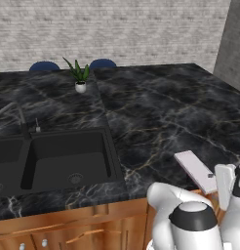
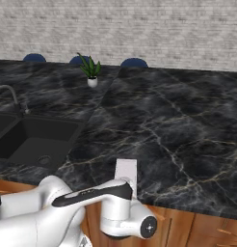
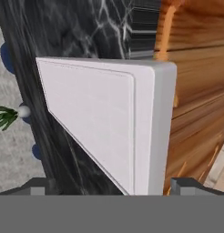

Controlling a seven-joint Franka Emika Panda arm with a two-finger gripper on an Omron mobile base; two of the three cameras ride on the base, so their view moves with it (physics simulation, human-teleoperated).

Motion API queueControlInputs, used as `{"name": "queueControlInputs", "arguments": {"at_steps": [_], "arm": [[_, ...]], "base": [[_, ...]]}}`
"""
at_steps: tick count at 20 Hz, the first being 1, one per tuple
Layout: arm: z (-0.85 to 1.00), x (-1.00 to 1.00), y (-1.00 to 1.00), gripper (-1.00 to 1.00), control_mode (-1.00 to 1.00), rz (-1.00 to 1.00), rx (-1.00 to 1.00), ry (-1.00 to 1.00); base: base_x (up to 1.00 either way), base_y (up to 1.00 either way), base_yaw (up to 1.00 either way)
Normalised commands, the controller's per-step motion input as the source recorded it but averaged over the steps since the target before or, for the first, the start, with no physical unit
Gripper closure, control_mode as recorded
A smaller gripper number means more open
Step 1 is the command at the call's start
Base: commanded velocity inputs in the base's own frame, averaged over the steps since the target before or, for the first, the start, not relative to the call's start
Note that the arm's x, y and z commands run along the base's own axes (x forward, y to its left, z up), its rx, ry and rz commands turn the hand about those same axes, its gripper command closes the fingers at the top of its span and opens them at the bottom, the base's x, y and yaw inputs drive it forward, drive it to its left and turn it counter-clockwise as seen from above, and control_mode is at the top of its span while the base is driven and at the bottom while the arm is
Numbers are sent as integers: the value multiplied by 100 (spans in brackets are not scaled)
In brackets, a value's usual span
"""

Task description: The ice cube tray has been filled with water. Take the tray and place it in the freezer to make ice. Close the freezer door after placing the tray.

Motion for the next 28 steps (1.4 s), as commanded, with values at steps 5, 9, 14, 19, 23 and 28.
{"name": "queueControlInputs", "arguments": {"at_steps": [5, 9, 14, 19, 23, 28], "arm": [[-9, 0, -24, -100, -100, 0, 0, 0], [-18, 2, -21, -100, -100, 0, 0, -2], [-22, 15, -8, -100, -100, 0, 0, -5], [-12, 22, 0, -100, -100, 0, 0, -2], [-6, 21, 0, 100, -100, 0, 0, 0], [-2, 17, 0, 100, -100, 0, 0, 0]], "base": [[0, 0, 0], [0, 0, 0], [0, 0, 0], [0, 0, 0], [0, 0, 0], [0, 0, 0]]}}
